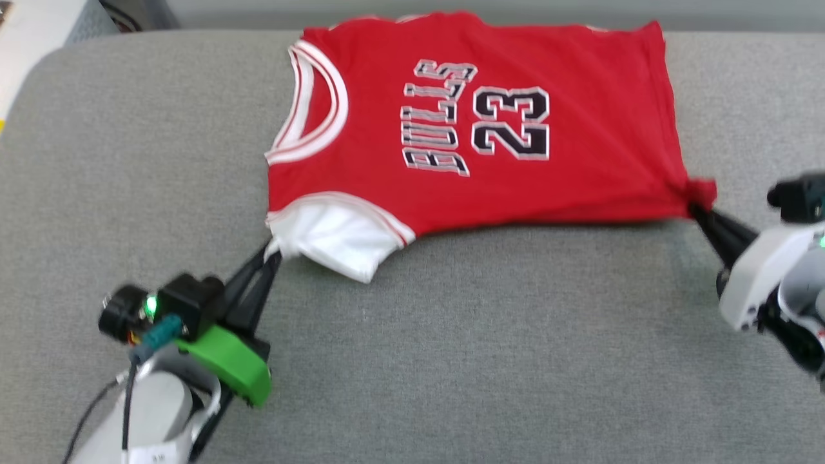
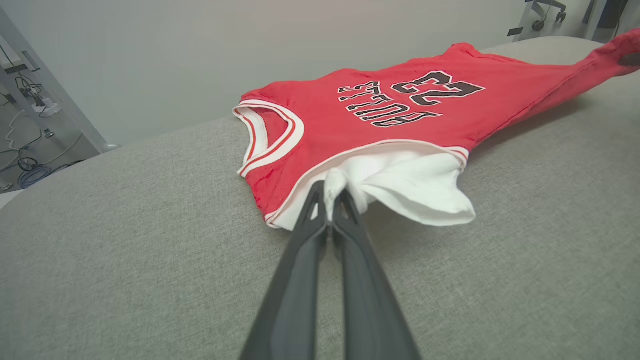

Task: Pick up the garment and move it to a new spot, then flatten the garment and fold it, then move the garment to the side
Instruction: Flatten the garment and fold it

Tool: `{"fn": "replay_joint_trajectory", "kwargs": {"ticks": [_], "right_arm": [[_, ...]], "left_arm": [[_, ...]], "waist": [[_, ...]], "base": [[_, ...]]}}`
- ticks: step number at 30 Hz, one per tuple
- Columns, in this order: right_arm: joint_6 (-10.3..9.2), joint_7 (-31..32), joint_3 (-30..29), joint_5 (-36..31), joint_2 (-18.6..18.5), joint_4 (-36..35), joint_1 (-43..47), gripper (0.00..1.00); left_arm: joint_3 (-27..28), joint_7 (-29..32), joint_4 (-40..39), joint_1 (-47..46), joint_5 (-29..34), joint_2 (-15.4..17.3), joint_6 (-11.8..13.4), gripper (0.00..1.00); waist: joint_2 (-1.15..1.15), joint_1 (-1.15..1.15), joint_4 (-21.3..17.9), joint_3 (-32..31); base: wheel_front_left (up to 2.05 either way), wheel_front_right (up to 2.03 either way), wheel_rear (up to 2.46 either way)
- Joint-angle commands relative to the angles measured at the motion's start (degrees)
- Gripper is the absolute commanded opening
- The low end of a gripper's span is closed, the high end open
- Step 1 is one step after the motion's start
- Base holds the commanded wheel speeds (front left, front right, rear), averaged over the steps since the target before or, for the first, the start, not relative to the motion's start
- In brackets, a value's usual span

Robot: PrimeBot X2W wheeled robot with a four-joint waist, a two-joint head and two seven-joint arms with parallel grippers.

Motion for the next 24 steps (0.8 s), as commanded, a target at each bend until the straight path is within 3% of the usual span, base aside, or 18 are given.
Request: {"fn": "replay_joint_trajectory", "kwargs": {"ticks": [1, 7, 15, 24], "right_arm": [[-0.03, -0.5, -0.2, 0.6, -0.6, -0.6, 2.5, 0.0], [-0.03, -0.3, -1.7, 1.6, -1.5, -3.1, 12.7, 0.0], [-0.03, 0.5, -5.9, 2.4, -2.1, -6.0, 24.9, 0.0], [-0.03, 2.7, -13.3, 1.7, -2.6, -9.9, 37.4, 0.0]], "left_arm": [[-0.1, -0.3, 0.0, 2.2, -0.7, -0.4, 0.5, 0.0], [-1.9, 0.5, -0.9, 11.7, -3.0, 0.0, 1.0, 0.0], [-3.1, 3.4, -5.5, 22.7, -6.8, 0.5, 3.5, 0.0], [-4.5, 8.3, -10.6, 30.7, -10.8, 2.2, 4.4, 0.0]], "waist": [[0.0, 0.01, 0.5, -4.8], [0.0, 0.01, 0.5, -8.7], [0.0, 0.01, 0.3, -12.7], [0.0, 0.01, 1.0, -14.6]], "base": [[0.0, 0.0, 0.0], [0.0, 0.0, 0.0], [0.0, 0.0, 0.0], [0.0, 0.0, 0.0]]}}
